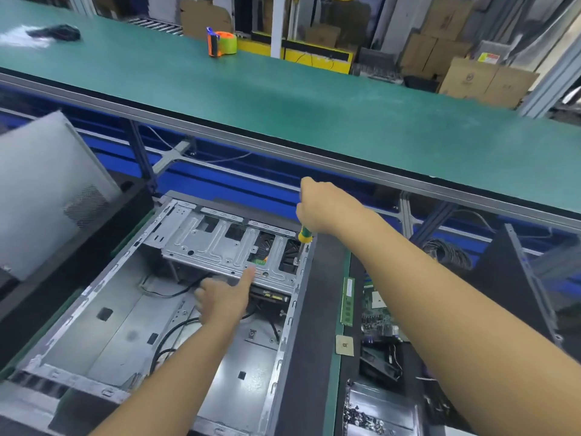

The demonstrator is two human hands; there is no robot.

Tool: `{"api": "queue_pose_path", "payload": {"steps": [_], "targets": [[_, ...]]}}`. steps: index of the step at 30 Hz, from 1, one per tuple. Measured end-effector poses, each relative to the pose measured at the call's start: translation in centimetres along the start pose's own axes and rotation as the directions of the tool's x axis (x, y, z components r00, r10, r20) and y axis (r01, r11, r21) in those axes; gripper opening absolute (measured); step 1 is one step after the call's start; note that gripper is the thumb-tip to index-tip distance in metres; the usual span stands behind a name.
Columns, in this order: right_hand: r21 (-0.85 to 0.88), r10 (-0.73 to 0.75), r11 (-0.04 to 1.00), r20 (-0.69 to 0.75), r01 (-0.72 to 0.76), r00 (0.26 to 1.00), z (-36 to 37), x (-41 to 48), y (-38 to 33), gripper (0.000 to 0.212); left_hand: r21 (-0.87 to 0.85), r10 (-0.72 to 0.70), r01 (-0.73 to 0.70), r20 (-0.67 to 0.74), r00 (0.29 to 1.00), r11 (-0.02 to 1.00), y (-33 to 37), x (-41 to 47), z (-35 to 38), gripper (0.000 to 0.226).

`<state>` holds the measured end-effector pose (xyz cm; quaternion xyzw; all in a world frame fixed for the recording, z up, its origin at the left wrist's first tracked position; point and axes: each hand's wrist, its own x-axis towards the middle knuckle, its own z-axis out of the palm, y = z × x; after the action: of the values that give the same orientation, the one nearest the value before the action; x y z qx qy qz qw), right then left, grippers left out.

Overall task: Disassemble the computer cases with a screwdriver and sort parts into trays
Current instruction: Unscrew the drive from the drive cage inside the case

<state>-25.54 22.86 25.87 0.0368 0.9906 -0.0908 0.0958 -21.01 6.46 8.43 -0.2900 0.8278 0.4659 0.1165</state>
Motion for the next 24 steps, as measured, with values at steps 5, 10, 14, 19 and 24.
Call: {"api": "queue_pose_path", "payload": {"steps": [5,10,14,19,24], "targets": [[0.003,-0.031,1.000,0.126,0.031,0.992,-0.3,-0.5,0.0,0.031,0.101,0.666,-0.662,-0.015,0.746,0.743,2.6,-0.7,-0.1,0.017],[-0.011,0.023,1.000,-0.066,-0.024,0.998,0.8,-0.7,0.1,0.037,0.169,0.695,-0.795,0.402,0.596,0.583,6.1,0.9,2.3,0.028],[0.056,0.004,0.998,-0.015,-0.003,1.000,0.7,-0.6,-0.4,0.018,0.200,0.673,-0.810,0.468,0.573,0.551,6.7,2.5,3.4,0.025],[0.093,0.106,0.990,-0.006,-0.105,0.994,0.9,-1.0,-0.6,0.026,0.218,0.663,-0.828,0.511,0.547,0.516,6.9,3.3,3.5,0.019],[0.006,0.154,0.987,-0.246,-0.158,0.957,2.2,-1.7,-1.0,0.026,0.262,0.664,-0.841,0.522,0.535,0.473,7.3,3.6,3.9,0.016]]}}
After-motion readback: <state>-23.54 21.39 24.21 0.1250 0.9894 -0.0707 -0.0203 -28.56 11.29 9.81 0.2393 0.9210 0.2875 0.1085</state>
